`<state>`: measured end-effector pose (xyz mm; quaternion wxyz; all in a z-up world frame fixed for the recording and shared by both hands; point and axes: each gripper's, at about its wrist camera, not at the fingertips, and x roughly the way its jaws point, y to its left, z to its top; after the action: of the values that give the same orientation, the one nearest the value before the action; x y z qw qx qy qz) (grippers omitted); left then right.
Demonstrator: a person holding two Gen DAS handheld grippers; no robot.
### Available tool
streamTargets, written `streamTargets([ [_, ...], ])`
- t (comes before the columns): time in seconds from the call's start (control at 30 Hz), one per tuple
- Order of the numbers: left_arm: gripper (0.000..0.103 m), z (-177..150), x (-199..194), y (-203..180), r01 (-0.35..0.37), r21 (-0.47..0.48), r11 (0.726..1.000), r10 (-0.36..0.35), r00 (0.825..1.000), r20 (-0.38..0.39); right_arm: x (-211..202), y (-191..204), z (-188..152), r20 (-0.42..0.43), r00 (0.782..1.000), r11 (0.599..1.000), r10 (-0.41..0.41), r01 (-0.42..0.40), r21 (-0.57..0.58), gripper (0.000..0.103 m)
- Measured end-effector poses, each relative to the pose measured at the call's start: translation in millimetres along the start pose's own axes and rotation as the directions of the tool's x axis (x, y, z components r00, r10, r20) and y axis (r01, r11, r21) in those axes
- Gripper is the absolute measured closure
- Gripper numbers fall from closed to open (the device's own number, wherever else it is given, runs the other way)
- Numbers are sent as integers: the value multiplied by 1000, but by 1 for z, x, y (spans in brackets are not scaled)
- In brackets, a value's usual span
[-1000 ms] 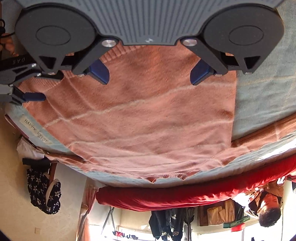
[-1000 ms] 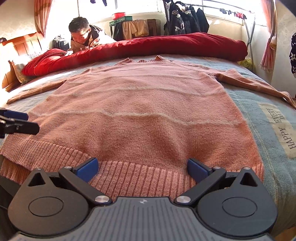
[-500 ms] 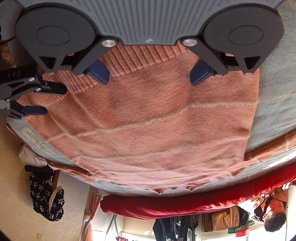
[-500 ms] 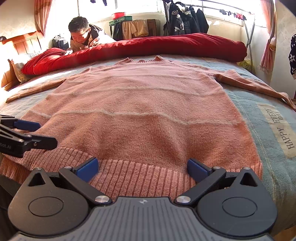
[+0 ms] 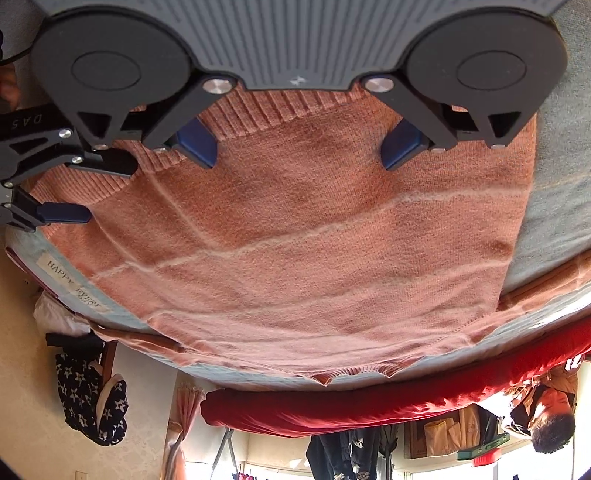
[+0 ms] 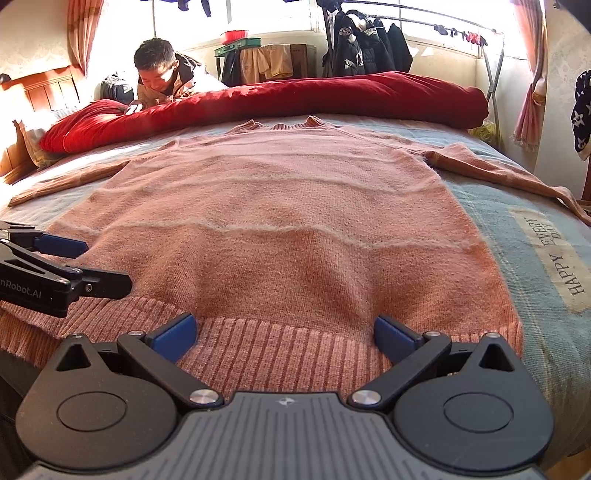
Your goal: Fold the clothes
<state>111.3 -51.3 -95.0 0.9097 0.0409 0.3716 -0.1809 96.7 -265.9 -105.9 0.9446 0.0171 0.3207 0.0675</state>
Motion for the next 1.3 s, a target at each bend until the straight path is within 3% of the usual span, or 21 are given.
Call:
streamTargets([
  [0.13, 8, -10, -16, 4, 21, 17, 1000, -21, 1000, 10, -10, -2, 2, 15, 1000, 1000, 22, -23, 14, 0],
  [0.27, 8, -2, -21, 6, 9, 36, 999, -11, 999, 43, -20, -15, 13, 91, 995, 995, 44, -52, 87, 0],
  [0.43, 8, 0, -4, 10, 15, -7, 1000, -15, 1000, -16, -3, -38, 17, 34, 999, 985, -2, -4, 171, 0],
  [0.67, 8, -26, -32, 12, 31, 2, 1000, -31, 999, -13, -11, -37, -9, 36, 999, 997, -24, 21, 69, 0],
  [0.93, 8, 11, -21, 7, 64, 36, 997, -66, 997, 48, -7, -33, -8, 36, 997, 995, -63, 60, 74, 0],
  [1.03, 8, 14, 0, 1, 66, 21, 998, -66, 998, -15, -7, -34, -6, 26, 998, 996, -58, 56, 74, 0],
  [1.13, 8, -5, -3, -6, 42, 25, 999, -42, 999, -13, -8, -35, -6, 21, 998, 996, -53, 52, 73, 0],
  [1.3, 8, -31, -33, -5, 69, 7, 998, -68, 997, -21, -7, -32, -7, 26, 998, 995, -65, 63, 72, 0],
])
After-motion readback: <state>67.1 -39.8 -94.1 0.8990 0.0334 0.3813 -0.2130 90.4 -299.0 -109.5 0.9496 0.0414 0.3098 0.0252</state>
